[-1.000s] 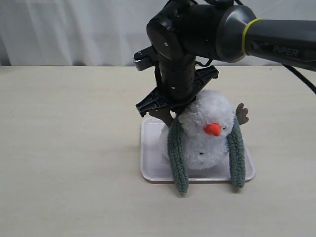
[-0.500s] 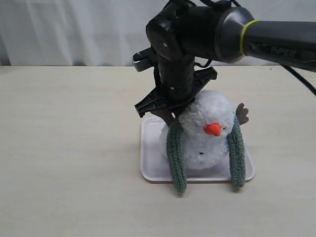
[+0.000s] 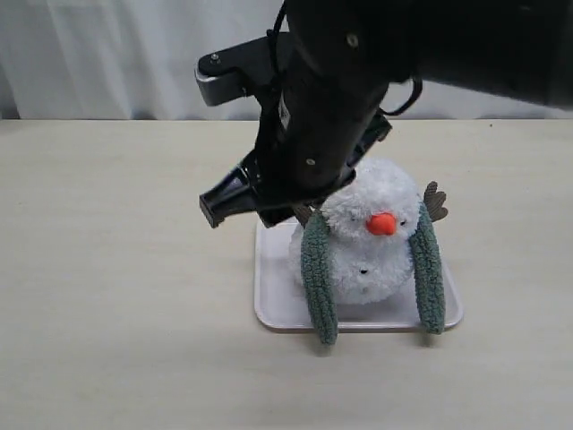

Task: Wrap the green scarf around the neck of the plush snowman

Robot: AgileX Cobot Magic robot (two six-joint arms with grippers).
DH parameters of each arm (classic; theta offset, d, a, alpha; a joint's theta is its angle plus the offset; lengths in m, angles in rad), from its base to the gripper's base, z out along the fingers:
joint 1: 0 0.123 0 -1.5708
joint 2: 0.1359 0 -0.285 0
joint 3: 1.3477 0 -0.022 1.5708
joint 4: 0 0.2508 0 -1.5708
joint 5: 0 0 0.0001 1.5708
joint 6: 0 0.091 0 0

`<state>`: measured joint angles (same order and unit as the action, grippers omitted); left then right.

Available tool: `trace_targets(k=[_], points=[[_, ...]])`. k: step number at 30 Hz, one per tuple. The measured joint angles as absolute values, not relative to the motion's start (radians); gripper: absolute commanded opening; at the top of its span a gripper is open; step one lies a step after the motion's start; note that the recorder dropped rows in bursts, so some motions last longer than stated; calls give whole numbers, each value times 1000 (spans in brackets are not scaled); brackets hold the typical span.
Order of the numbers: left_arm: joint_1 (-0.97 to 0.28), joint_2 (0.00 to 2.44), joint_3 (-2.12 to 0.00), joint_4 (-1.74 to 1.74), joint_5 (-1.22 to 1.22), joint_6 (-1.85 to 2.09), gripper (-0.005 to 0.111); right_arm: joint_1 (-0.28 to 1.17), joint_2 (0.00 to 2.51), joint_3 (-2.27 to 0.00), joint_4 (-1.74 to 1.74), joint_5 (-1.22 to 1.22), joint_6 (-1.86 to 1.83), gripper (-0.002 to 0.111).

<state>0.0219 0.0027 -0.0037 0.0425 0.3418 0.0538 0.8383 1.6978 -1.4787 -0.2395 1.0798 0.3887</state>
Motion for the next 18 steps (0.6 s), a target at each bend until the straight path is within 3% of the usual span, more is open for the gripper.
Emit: trace_targets(k=[4, 5, 7, 10, 18], points=[[22, 3, -4, 42, 342, 54, 0, 866, 1609, -1257, -297, 1009, 518, 46], [22, 3, -4, 42, 342, 54, 0, 866, 1604, -1218, -297, 977, 529, 51], [22, 3, -4, 42, 342, 54, 0, 866, 1602, -1084, -297, 838, 565, 57], [22, 3, -4, 42, 342, 54, 0, 848, 1604, -944, -304, 626, 617, 58], [22, 3, -4, 42, 342, 54, 0, 761, 1728, -918, -345, 467, 618, 58]])
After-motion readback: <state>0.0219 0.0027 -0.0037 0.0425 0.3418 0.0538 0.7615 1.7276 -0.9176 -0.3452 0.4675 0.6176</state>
